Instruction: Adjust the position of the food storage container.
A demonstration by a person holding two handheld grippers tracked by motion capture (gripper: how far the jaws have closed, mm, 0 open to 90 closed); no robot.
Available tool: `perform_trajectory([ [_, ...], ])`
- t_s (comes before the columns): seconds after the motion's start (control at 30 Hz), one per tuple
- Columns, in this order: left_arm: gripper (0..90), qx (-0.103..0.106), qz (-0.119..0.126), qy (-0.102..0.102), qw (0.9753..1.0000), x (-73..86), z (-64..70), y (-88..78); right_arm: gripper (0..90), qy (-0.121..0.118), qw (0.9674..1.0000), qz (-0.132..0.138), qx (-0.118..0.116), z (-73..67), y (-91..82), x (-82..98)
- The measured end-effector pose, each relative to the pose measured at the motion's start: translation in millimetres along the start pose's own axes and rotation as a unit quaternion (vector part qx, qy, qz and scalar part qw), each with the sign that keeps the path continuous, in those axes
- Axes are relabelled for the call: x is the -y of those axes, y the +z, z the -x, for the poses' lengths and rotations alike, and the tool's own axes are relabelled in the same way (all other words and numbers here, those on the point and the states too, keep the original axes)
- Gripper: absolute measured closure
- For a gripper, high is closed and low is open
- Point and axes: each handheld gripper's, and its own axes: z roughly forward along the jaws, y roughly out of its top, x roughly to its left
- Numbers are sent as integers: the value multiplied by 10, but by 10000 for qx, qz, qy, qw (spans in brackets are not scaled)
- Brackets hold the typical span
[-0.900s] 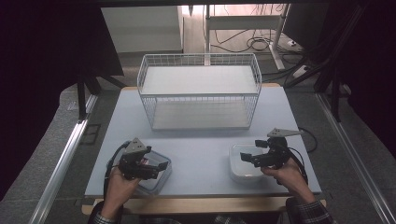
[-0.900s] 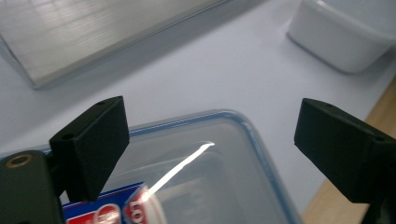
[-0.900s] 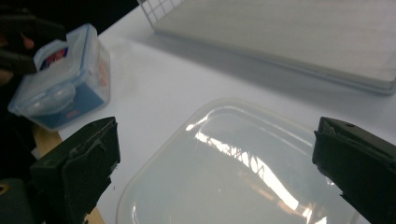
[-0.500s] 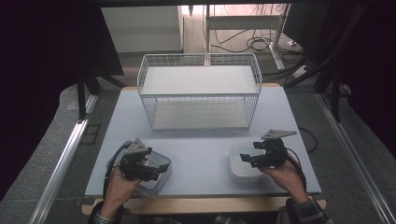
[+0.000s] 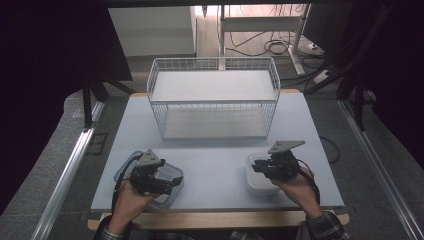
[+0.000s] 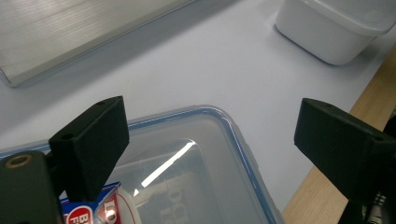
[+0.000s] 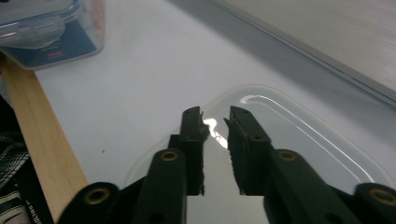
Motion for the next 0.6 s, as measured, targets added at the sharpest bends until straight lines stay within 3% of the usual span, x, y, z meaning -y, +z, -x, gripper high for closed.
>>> perform_trajectory([
  [0.13,114,-4,30,-9,10000,-1,3,-3,871,-158,9999,-46,-23,-110,93,-60],
  [0.33,120,-85,111,20,9999,5,4,-1,895,-184,9998,-86,-39,-199,223,-109],
  [0.43,119,-111,121,39,9999,6,5,4,895,-468,9983,-343,-1,-275,329,-115],
  [0.6,118,-125,139,64,9998,7,9,5,895,-660,9968,-452,79,-305,401,-101],
])
